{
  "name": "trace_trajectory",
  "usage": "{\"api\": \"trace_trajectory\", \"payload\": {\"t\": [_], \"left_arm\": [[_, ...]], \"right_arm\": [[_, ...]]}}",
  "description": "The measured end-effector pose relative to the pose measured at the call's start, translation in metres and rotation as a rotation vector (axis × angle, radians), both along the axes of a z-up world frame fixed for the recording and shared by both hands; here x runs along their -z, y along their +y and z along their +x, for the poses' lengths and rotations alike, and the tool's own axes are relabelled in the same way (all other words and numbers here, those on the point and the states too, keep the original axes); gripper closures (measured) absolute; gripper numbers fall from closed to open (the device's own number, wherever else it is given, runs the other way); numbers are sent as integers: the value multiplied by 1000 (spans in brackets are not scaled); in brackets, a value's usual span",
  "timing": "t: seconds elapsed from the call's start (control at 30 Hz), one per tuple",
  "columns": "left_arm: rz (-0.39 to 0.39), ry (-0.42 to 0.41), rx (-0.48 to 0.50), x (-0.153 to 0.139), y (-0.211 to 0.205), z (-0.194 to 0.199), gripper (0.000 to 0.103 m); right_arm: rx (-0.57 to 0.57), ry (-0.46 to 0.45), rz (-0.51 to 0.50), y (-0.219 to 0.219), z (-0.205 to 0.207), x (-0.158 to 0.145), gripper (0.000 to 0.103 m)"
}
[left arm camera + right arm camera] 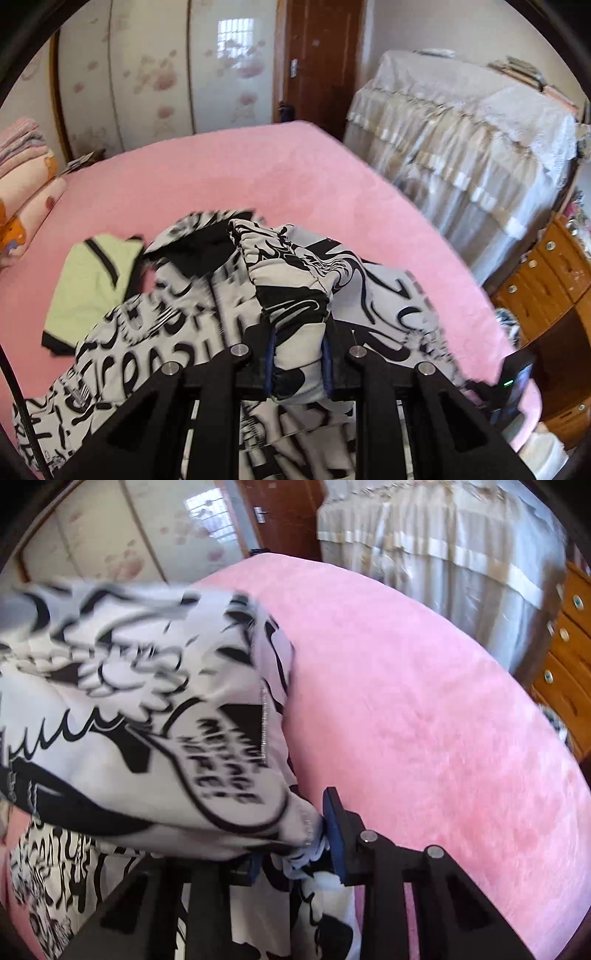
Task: Fold large clothes
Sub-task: 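Carry the held sleeve across the jacket front toward the left tool, then lay the sleeve flat on the jacket front and open the right tool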
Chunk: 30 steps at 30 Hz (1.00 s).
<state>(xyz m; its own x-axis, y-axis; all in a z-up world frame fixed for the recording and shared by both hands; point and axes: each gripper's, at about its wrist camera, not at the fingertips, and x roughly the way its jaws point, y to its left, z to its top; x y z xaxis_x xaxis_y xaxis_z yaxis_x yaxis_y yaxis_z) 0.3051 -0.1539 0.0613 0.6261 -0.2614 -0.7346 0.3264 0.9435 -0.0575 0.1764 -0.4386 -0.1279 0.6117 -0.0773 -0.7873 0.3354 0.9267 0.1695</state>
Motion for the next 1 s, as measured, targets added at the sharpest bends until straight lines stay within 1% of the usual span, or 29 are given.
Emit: {"api": "trace_trajectory", "payload": {"t": [0.1,0.13,0.17,0.2,0.23,0.27,0.3,0.33,0.37,0.4,0.47,0.5,0.53,0.6,0.67,0.73,0.8,0.83,0.9,0.97,1.0], "left_arm": [[59,69,-55,53,29,6,86],[81,108,-82,77,41,9,86],[94,132,-94,93,48,10,85],[120,176,-112,118,57,11,84],[142,213,-125,140,65,11,80],[161,248,-133,158,70,12,77],[179,276,-141,175,73,12,68],[211,320,-152,195,76,12,63],[221,349,-157,208,80,11,61],[211,359,-157,215,85,9,60],[153,360,-157,215,93,8,55],[118,367,-153,211,96,8,43],[66,368,-148,206,100,9,34],[-1,351,-141,197,107,10,30],[-54,347,-145,196,116,16,30],[-74,368,-164,199,122,26,30],[-72,401,-195,209,129,34,30],[-75,411,-203,213,129,37,30],[-95,411,-216,220,131,43,31],[-120,400,-218,220,129,45,36],[-129,395,-213,218,126,45,46]], "right_arm": [[-53,55,-56,10,5,2,73],[-70,71,-74,14,7,1,72],[-89,85,-89,18,6,1,66],[-101,100,-107,22,5,0,61],[-112,111,-122,26,4,1,57],[-122,121,-138,30,3,0,52],[-131,127,-154,32,1,0,50],[-140,132,-166,38,-3,1,49],[-153,142,-176,42,-6,1,48],[-169,154,-180,44,-9,2,46],[-201,168,-185,54,-16,-2,46],[-218,171,-188,54,-21,-5,46],[-235,168,-181,54,-26,-10,46],[-297,133,-115,49,-36,-24,46],[-352,92,-43,47,-42,-42,46],[-361,51,-3,41,-41,-58,42],[-312,14,17,30,-30,-71,23],[-281,-1,20,23,-21,-74,21],[-238,-6,41,8,8,-73,21],[-221,29,78,-5,43,-61,21],[-206,59,91,-11,63,-51,21]]}}
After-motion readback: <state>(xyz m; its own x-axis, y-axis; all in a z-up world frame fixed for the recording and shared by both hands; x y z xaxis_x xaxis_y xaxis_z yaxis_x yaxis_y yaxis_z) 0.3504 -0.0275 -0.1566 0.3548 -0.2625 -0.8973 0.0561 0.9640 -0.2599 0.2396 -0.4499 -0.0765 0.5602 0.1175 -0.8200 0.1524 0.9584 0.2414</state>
